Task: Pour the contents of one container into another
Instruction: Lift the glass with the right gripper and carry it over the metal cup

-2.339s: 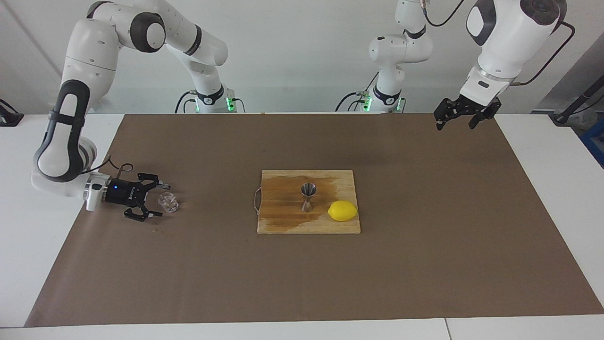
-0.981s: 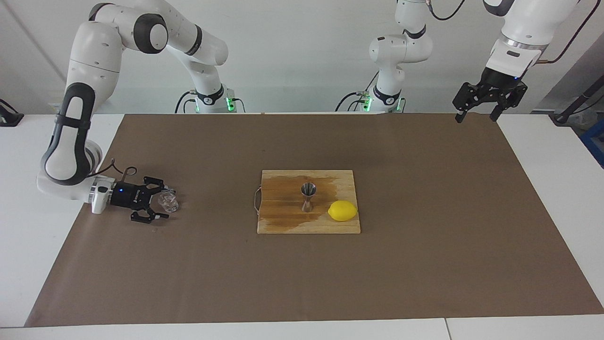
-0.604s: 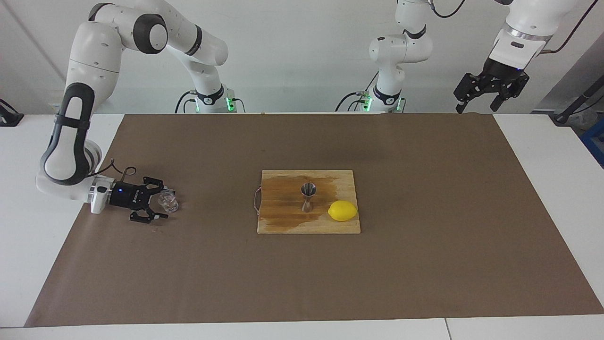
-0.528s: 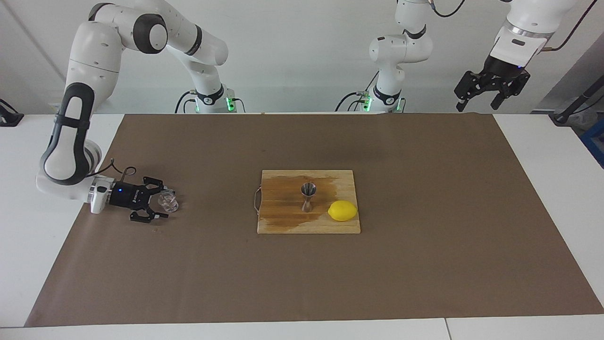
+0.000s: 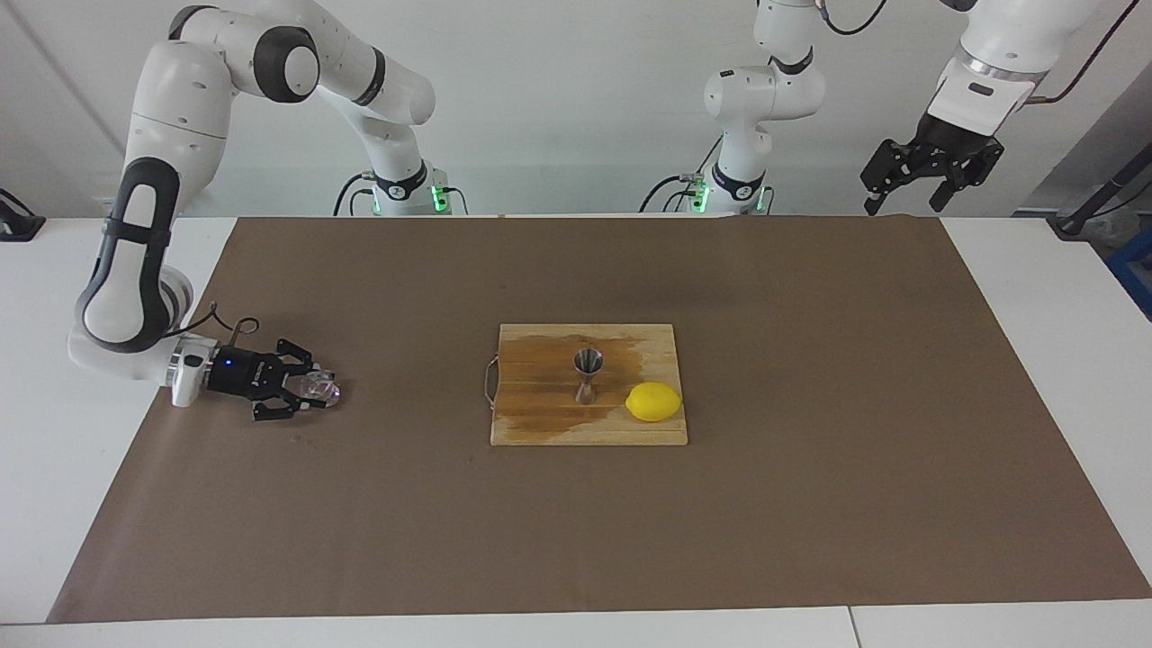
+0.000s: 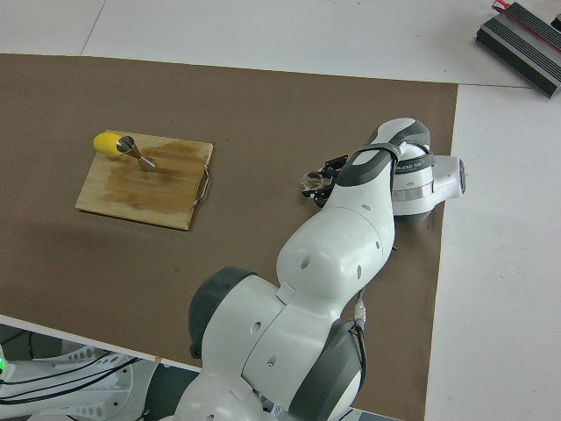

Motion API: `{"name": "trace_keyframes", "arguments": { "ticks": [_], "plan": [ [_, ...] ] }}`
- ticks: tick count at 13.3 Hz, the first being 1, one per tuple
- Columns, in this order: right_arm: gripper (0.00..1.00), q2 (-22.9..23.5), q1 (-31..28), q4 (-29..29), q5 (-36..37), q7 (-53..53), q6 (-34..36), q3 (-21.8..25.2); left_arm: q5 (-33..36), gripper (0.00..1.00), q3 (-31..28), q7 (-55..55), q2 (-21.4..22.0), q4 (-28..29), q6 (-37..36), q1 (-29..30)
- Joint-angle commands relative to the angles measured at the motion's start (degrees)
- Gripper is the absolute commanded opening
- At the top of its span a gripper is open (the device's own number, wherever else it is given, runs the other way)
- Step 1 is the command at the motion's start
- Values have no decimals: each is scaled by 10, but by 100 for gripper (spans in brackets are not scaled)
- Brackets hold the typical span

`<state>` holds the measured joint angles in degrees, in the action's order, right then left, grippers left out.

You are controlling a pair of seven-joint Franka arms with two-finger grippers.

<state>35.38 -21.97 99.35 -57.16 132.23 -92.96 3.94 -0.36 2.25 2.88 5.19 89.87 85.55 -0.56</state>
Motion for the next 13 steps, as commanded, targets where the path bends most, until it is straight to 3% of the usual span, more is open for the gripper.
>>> {"name": "trace_keyframes", "arguments": {
  "ticks": [1,2,6,10,13],
  "plan": [
    [13,-1,4,-8,-3,9,-13,3,-8,100,-3,8,5,10,-27,-4],
    [6,-9,12,-10,-1,8,-23,4,-8,100,-3,7,6,10,-31,-4],
    [5,-60,60,-15,17,-6,-29,5,-9,100,-7,6,6,10,-44,1],
    [5,-111,147,-19,21,-149,-124,7,-9,100,-7,7,9,10,-127,1],
    [5,-121,210,-21,12,-249,-180,8,-9,100,-7,7,9,10,-153,1]
  ]
}}
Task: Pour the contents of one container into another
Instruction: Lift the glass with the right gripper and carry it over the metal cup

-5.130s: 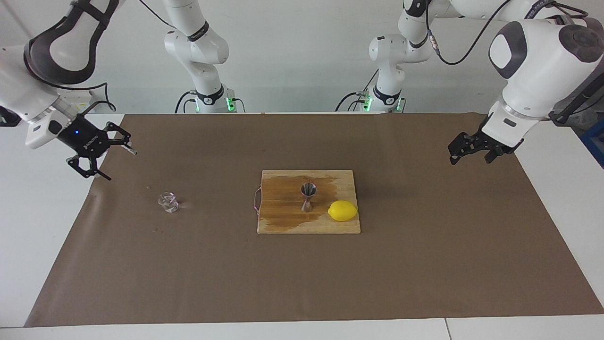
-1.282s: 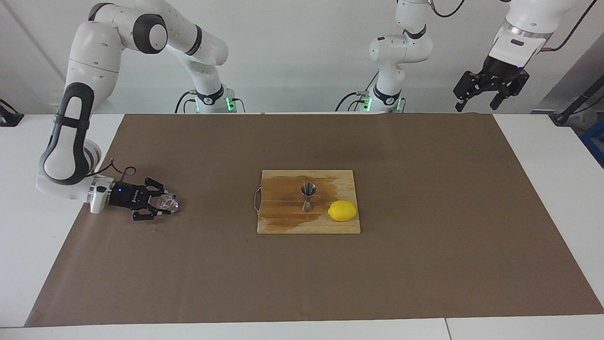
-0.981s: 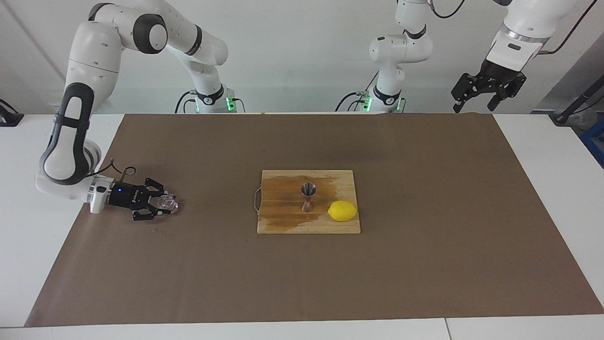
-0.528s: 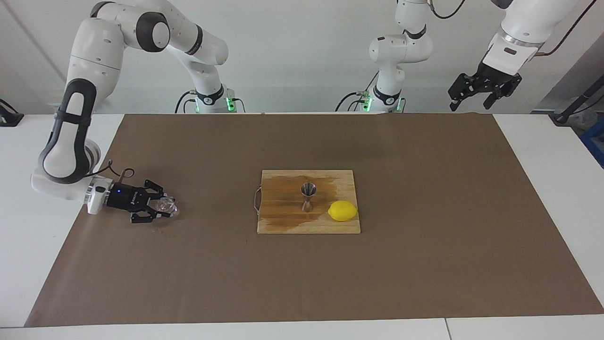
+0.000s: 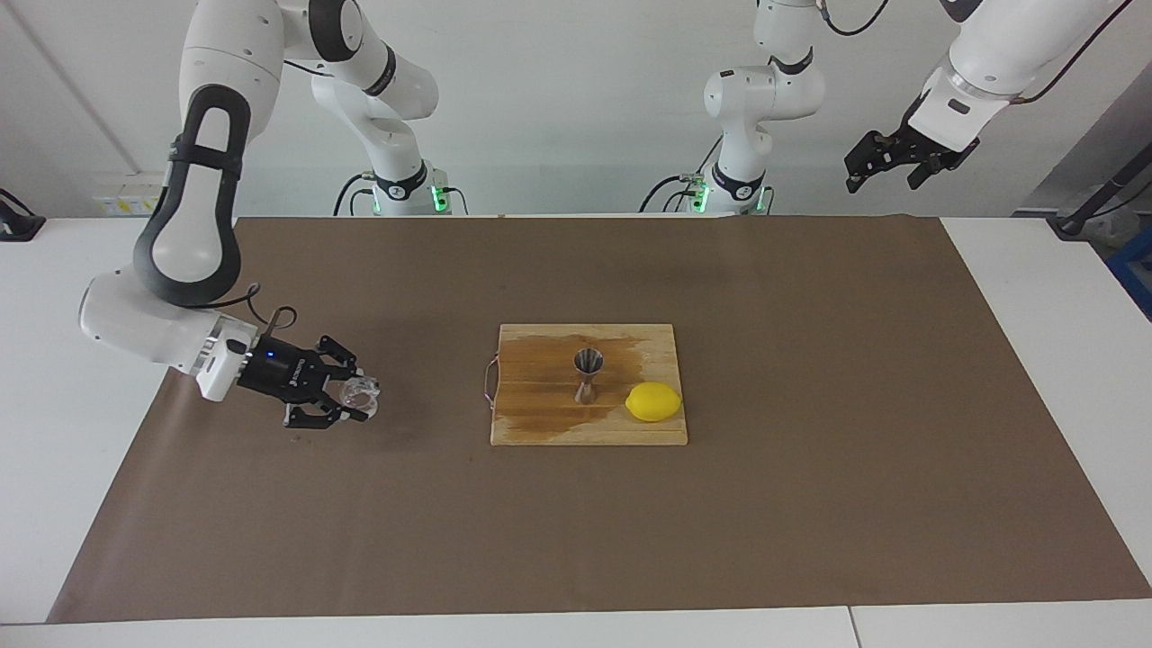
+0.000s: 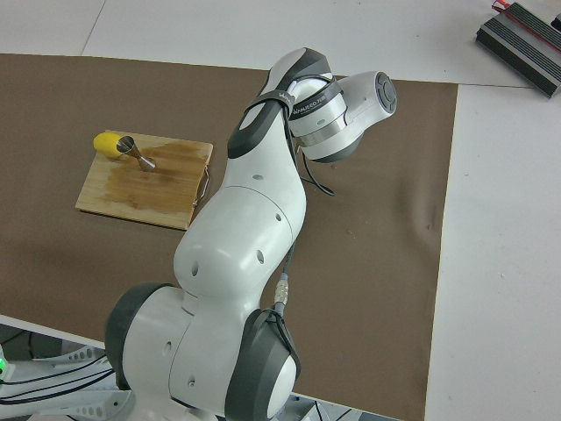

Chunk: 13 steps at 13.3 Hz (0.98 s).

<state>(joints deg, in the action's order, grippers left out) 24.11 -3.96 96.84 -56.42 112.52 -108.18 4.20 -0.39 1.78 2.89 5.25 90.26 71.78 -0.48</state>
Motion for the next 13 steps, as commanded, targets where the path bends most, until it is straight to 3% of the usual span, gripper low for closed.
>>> {"name": "trace_keyframes", "arguments": {
  "ticks": [1,5,13],
  "plan": [
    [5,-8,45,1,1,-67,-46,5,-8,100,-2,7,8,6,-16,0],
    [5,-11,107,-5,-46,-103,-83,5,-8,100,-2,7,8,6,-16,0],
    [4,-28,231,3,-34,-206,-210,8,-8,100,-2,7,8,6,-16,0]
  ]
}}
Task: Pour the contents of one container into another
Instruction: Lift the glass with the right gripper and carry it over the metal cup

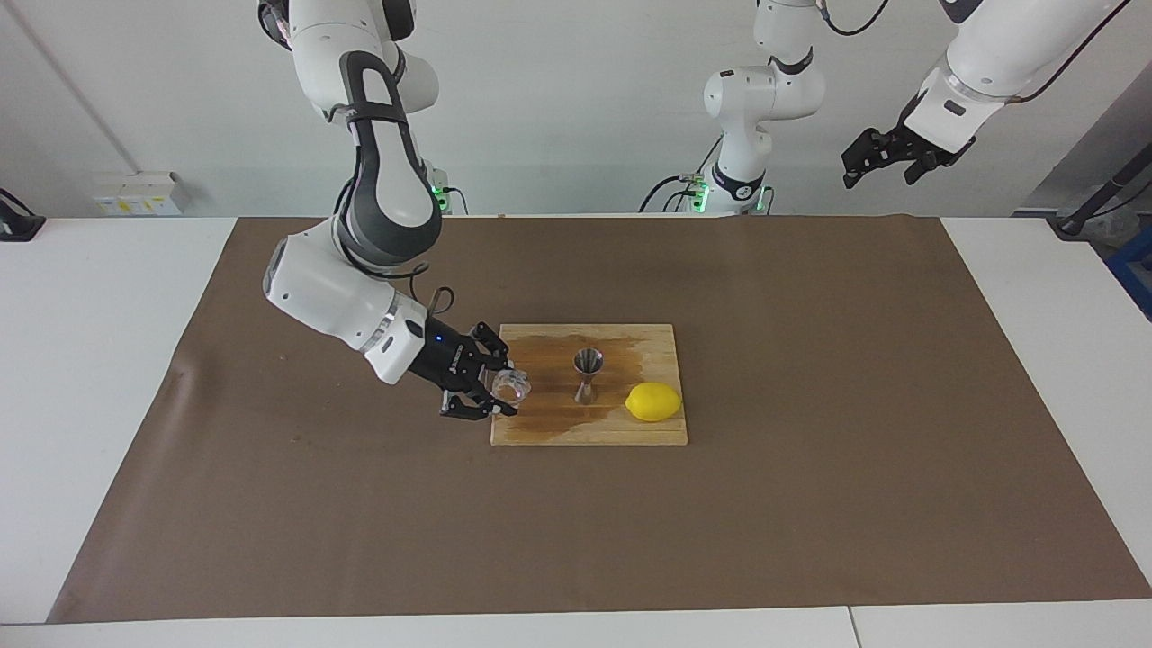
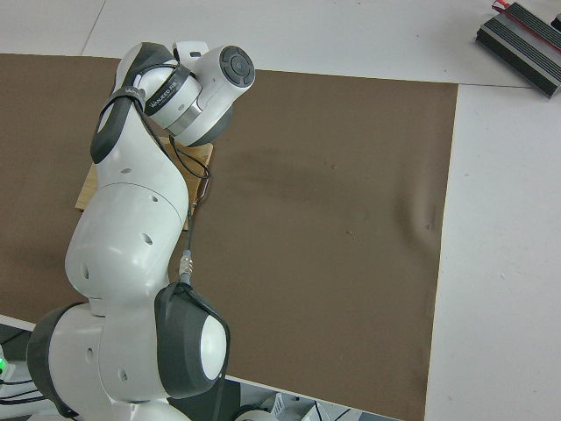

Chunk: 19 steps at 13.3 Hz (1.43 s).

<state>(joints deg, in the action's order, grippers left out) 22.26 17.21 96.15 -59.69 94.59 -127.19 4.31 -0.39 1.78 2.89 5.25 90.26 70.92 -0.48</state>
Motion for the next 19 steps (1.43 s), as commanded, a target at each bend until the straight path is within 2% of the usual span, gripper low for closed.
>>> {"name": "trace_keyframes", "arguments": {
  "ticks": [1,6,10,15,19],
  "plan": [
    [4,-11,31,10,4,-40,-31,9,-8,100,-3,8,8,4,-4,0],
    [4,-25,69,12,76,-114,-49,14,-9,100,-3,9,7,4,84,-6],
    [4,-35,99,33,95,-142,-72,19,-9,100,-3,8,6,4,177,0],
    [3,-79,99,69,143,-173,-35,20,-10,100,-3,8,6,7,179,0],
    [3,-81,113,73,185,-238,-33,20,-10,100,-3,8,6,7,176,0]
  ]
}}
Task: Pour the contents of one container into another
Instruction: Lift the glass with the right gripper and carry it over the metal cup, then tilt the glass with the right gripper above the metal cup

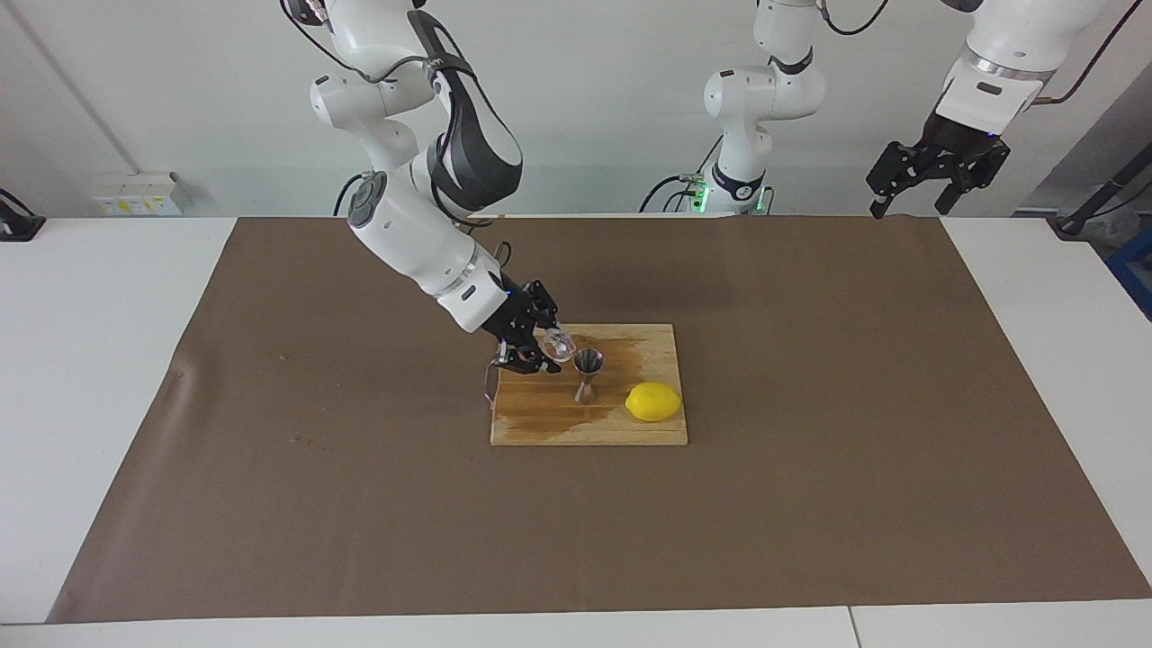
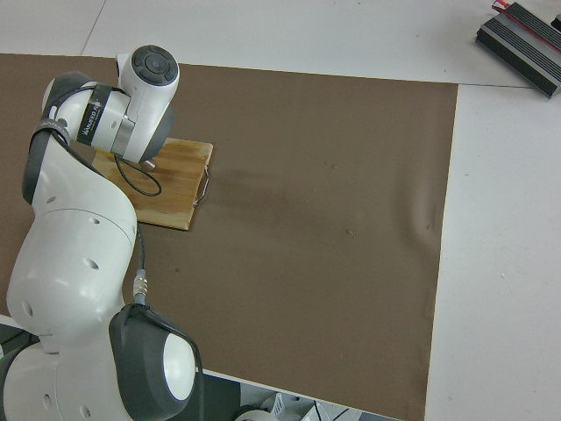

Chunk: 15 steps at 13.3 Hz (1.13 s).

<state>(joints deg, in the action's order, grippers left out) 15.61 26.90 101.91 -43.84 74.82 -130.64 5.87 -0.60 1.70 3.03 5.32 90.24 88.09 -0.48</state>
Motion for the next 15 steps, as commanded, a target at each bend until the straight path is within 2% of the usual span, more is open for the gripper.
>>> {"name": "trace_keyframes", "arguments": {
  "ticks": [1,15],
  "plan": [
    [3,-15,18,15,38,-51,0,5,-7,100,-2,7,6,7,4,0],
    [0,-10,45,10,126,-162,21,3,-7,100,-2,7,6,7,-6,9]
  ]
}}
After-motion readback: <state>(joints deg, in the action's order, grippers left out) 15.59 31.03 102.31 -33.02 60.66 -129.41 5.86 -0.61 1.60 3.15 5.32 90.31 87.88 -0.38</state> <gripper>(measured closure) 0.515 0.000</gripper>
